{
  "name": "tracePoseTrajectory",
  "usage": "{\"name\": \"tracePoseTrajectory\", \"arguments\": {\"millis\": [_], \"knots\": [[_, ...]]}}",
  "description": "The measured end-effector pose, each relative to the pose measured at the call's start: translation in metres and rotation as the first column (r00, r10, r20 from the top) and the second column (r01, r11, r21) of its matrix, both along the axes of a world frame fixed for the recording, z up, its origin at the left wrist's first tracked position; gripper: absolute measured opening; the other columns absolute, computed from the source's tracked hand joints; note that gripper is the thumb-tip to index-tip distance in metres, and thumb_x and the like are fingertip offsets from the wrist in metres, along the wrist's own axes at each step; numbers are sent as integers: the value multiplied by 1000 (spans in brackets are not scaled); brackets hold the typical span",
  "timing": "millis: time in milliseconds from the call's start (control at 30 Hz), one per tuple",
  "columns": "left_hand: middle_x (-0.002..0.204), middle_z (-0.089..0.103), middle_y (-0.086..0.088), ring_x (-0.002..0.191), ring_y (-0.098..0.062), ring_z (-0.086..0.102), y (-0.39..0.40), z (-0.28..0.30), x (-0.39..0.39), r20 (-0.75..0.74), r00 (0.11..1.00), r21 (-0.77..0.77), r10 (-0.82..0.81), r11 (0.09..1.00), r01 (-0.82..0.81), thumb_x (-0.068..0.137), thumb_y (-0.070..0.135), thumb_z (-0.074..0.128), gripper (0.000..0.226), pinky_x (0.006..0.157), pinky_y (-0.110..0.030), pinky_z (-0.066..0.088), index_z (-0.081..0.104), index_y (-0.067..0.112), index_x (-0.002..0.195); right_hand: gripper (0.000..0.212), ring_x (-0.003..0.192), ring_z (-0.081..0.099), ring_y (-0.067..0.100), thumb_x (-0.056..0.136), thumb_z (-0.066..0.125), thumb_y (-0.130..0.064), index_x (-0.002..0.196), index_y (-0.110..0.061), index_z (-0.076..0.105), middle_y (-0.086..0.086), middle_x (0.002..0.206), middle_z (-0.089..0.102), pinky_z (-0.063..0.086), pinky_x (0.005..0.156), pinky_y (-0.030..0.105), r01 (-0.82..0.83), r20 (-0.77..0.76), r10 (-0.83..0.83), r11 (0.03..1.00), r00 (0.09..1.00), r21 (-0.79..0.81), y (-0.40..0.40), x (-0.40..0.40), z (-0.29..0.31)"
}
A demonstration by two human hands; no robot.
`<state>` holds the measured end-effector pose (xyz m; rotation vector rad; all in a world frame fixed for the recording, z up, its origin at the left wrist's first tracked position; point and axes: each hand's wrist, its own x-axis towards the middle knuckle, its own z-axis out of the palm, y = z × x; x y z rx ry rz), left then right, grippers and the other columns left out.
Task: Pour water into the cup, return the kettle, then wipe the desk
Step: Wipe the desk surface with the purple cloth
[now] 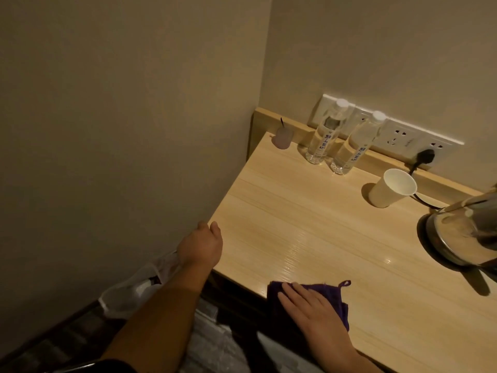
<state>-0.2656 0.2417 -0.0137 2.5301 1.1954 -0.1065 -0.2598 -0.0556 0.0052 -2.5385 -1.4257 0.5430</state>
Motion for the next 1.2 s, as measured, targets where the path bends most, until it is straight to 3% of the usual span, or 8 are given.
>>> {"name": "tracePoseTrajectory", "arguments": {"millis": [100,233,300,400,533,700,933,1200], "knots": [[107,66,-17,93,-37,62,0,1,1,-7,1000,1,2,1000,-2,102,42,22,50,66,-38,41,51,6,120,74,121,50,7,79,56,2,142,-33,39,-16,131,52,26,100,9,452,-401,-342,864,850,222,18,21,36],[104,67,-16,90,-36,63,-1,0,-1,6,1000,1,9,1000,-9,102,43,22,49,66,-37,40,51,7,118,32,104,62,21,94,51,-10,119,-29,61,1,112,69,44,98,44,766,-799,-421,639,430,75,61,94,75],[105,67,-15,91,-35,63,-1,2,-1,25,999,-7,22,1000,-22,102,43,22,49,67,-37,40,52,8,117,20,98,64,32,96,50,-16,110,-25,61,13,107,68,47,95,54,803,-836,-413,593,362,55,92,136,84],[104,66,-13,93,-34,63,0,3,0,-10,999,-54,37,998,-37,101,46,19,49,68,-37,41,50,11,118,22,98,61,30,96,49,-22,118,-24,54,7,108,64,49,90,49,771,-681,-483,608,550,191,146,195,77],[63,58,0,54,-19,57,0,2,2,-9,998,86,61,995,-60,100,41,34,37,50,-26,39,59,17,85,43,98,60,28,93,49,-10,134,-20,43,9,117,59,50,81,42,430,-102,-428,805,898,408,209,254,53],[72,64,-5,67,-29,64,5,-17,3,51,993,45,106,993,-108,90,53,5,65,67,-37,50,59,17,91,52,131,37,38,97,39,-35,144,-13,33,15,149,38,33,106,49,41,257,-52,998,965,50,251,280,-16],[90,67,-8,81,-30,63,3,-16,4,42,997,69,72,995,-75,101,41,27,41,66,-34,39,57,14,106,62,143,21,32,97,30,-43,149,-10,25,12,157,26,15,115,44,-131,229,118,990,966,43,234,251,-18],[91,65,-11,74,-27,55,1,-10,1,34,999,30,37,999,-38,101,41,19,46,65,-35,40,54,12,102,58,145,21,23,97,40,-40,149,-16,29,5,157,27,3,115,36,-231,119,218,967,969,105,156,102,-11]]}}
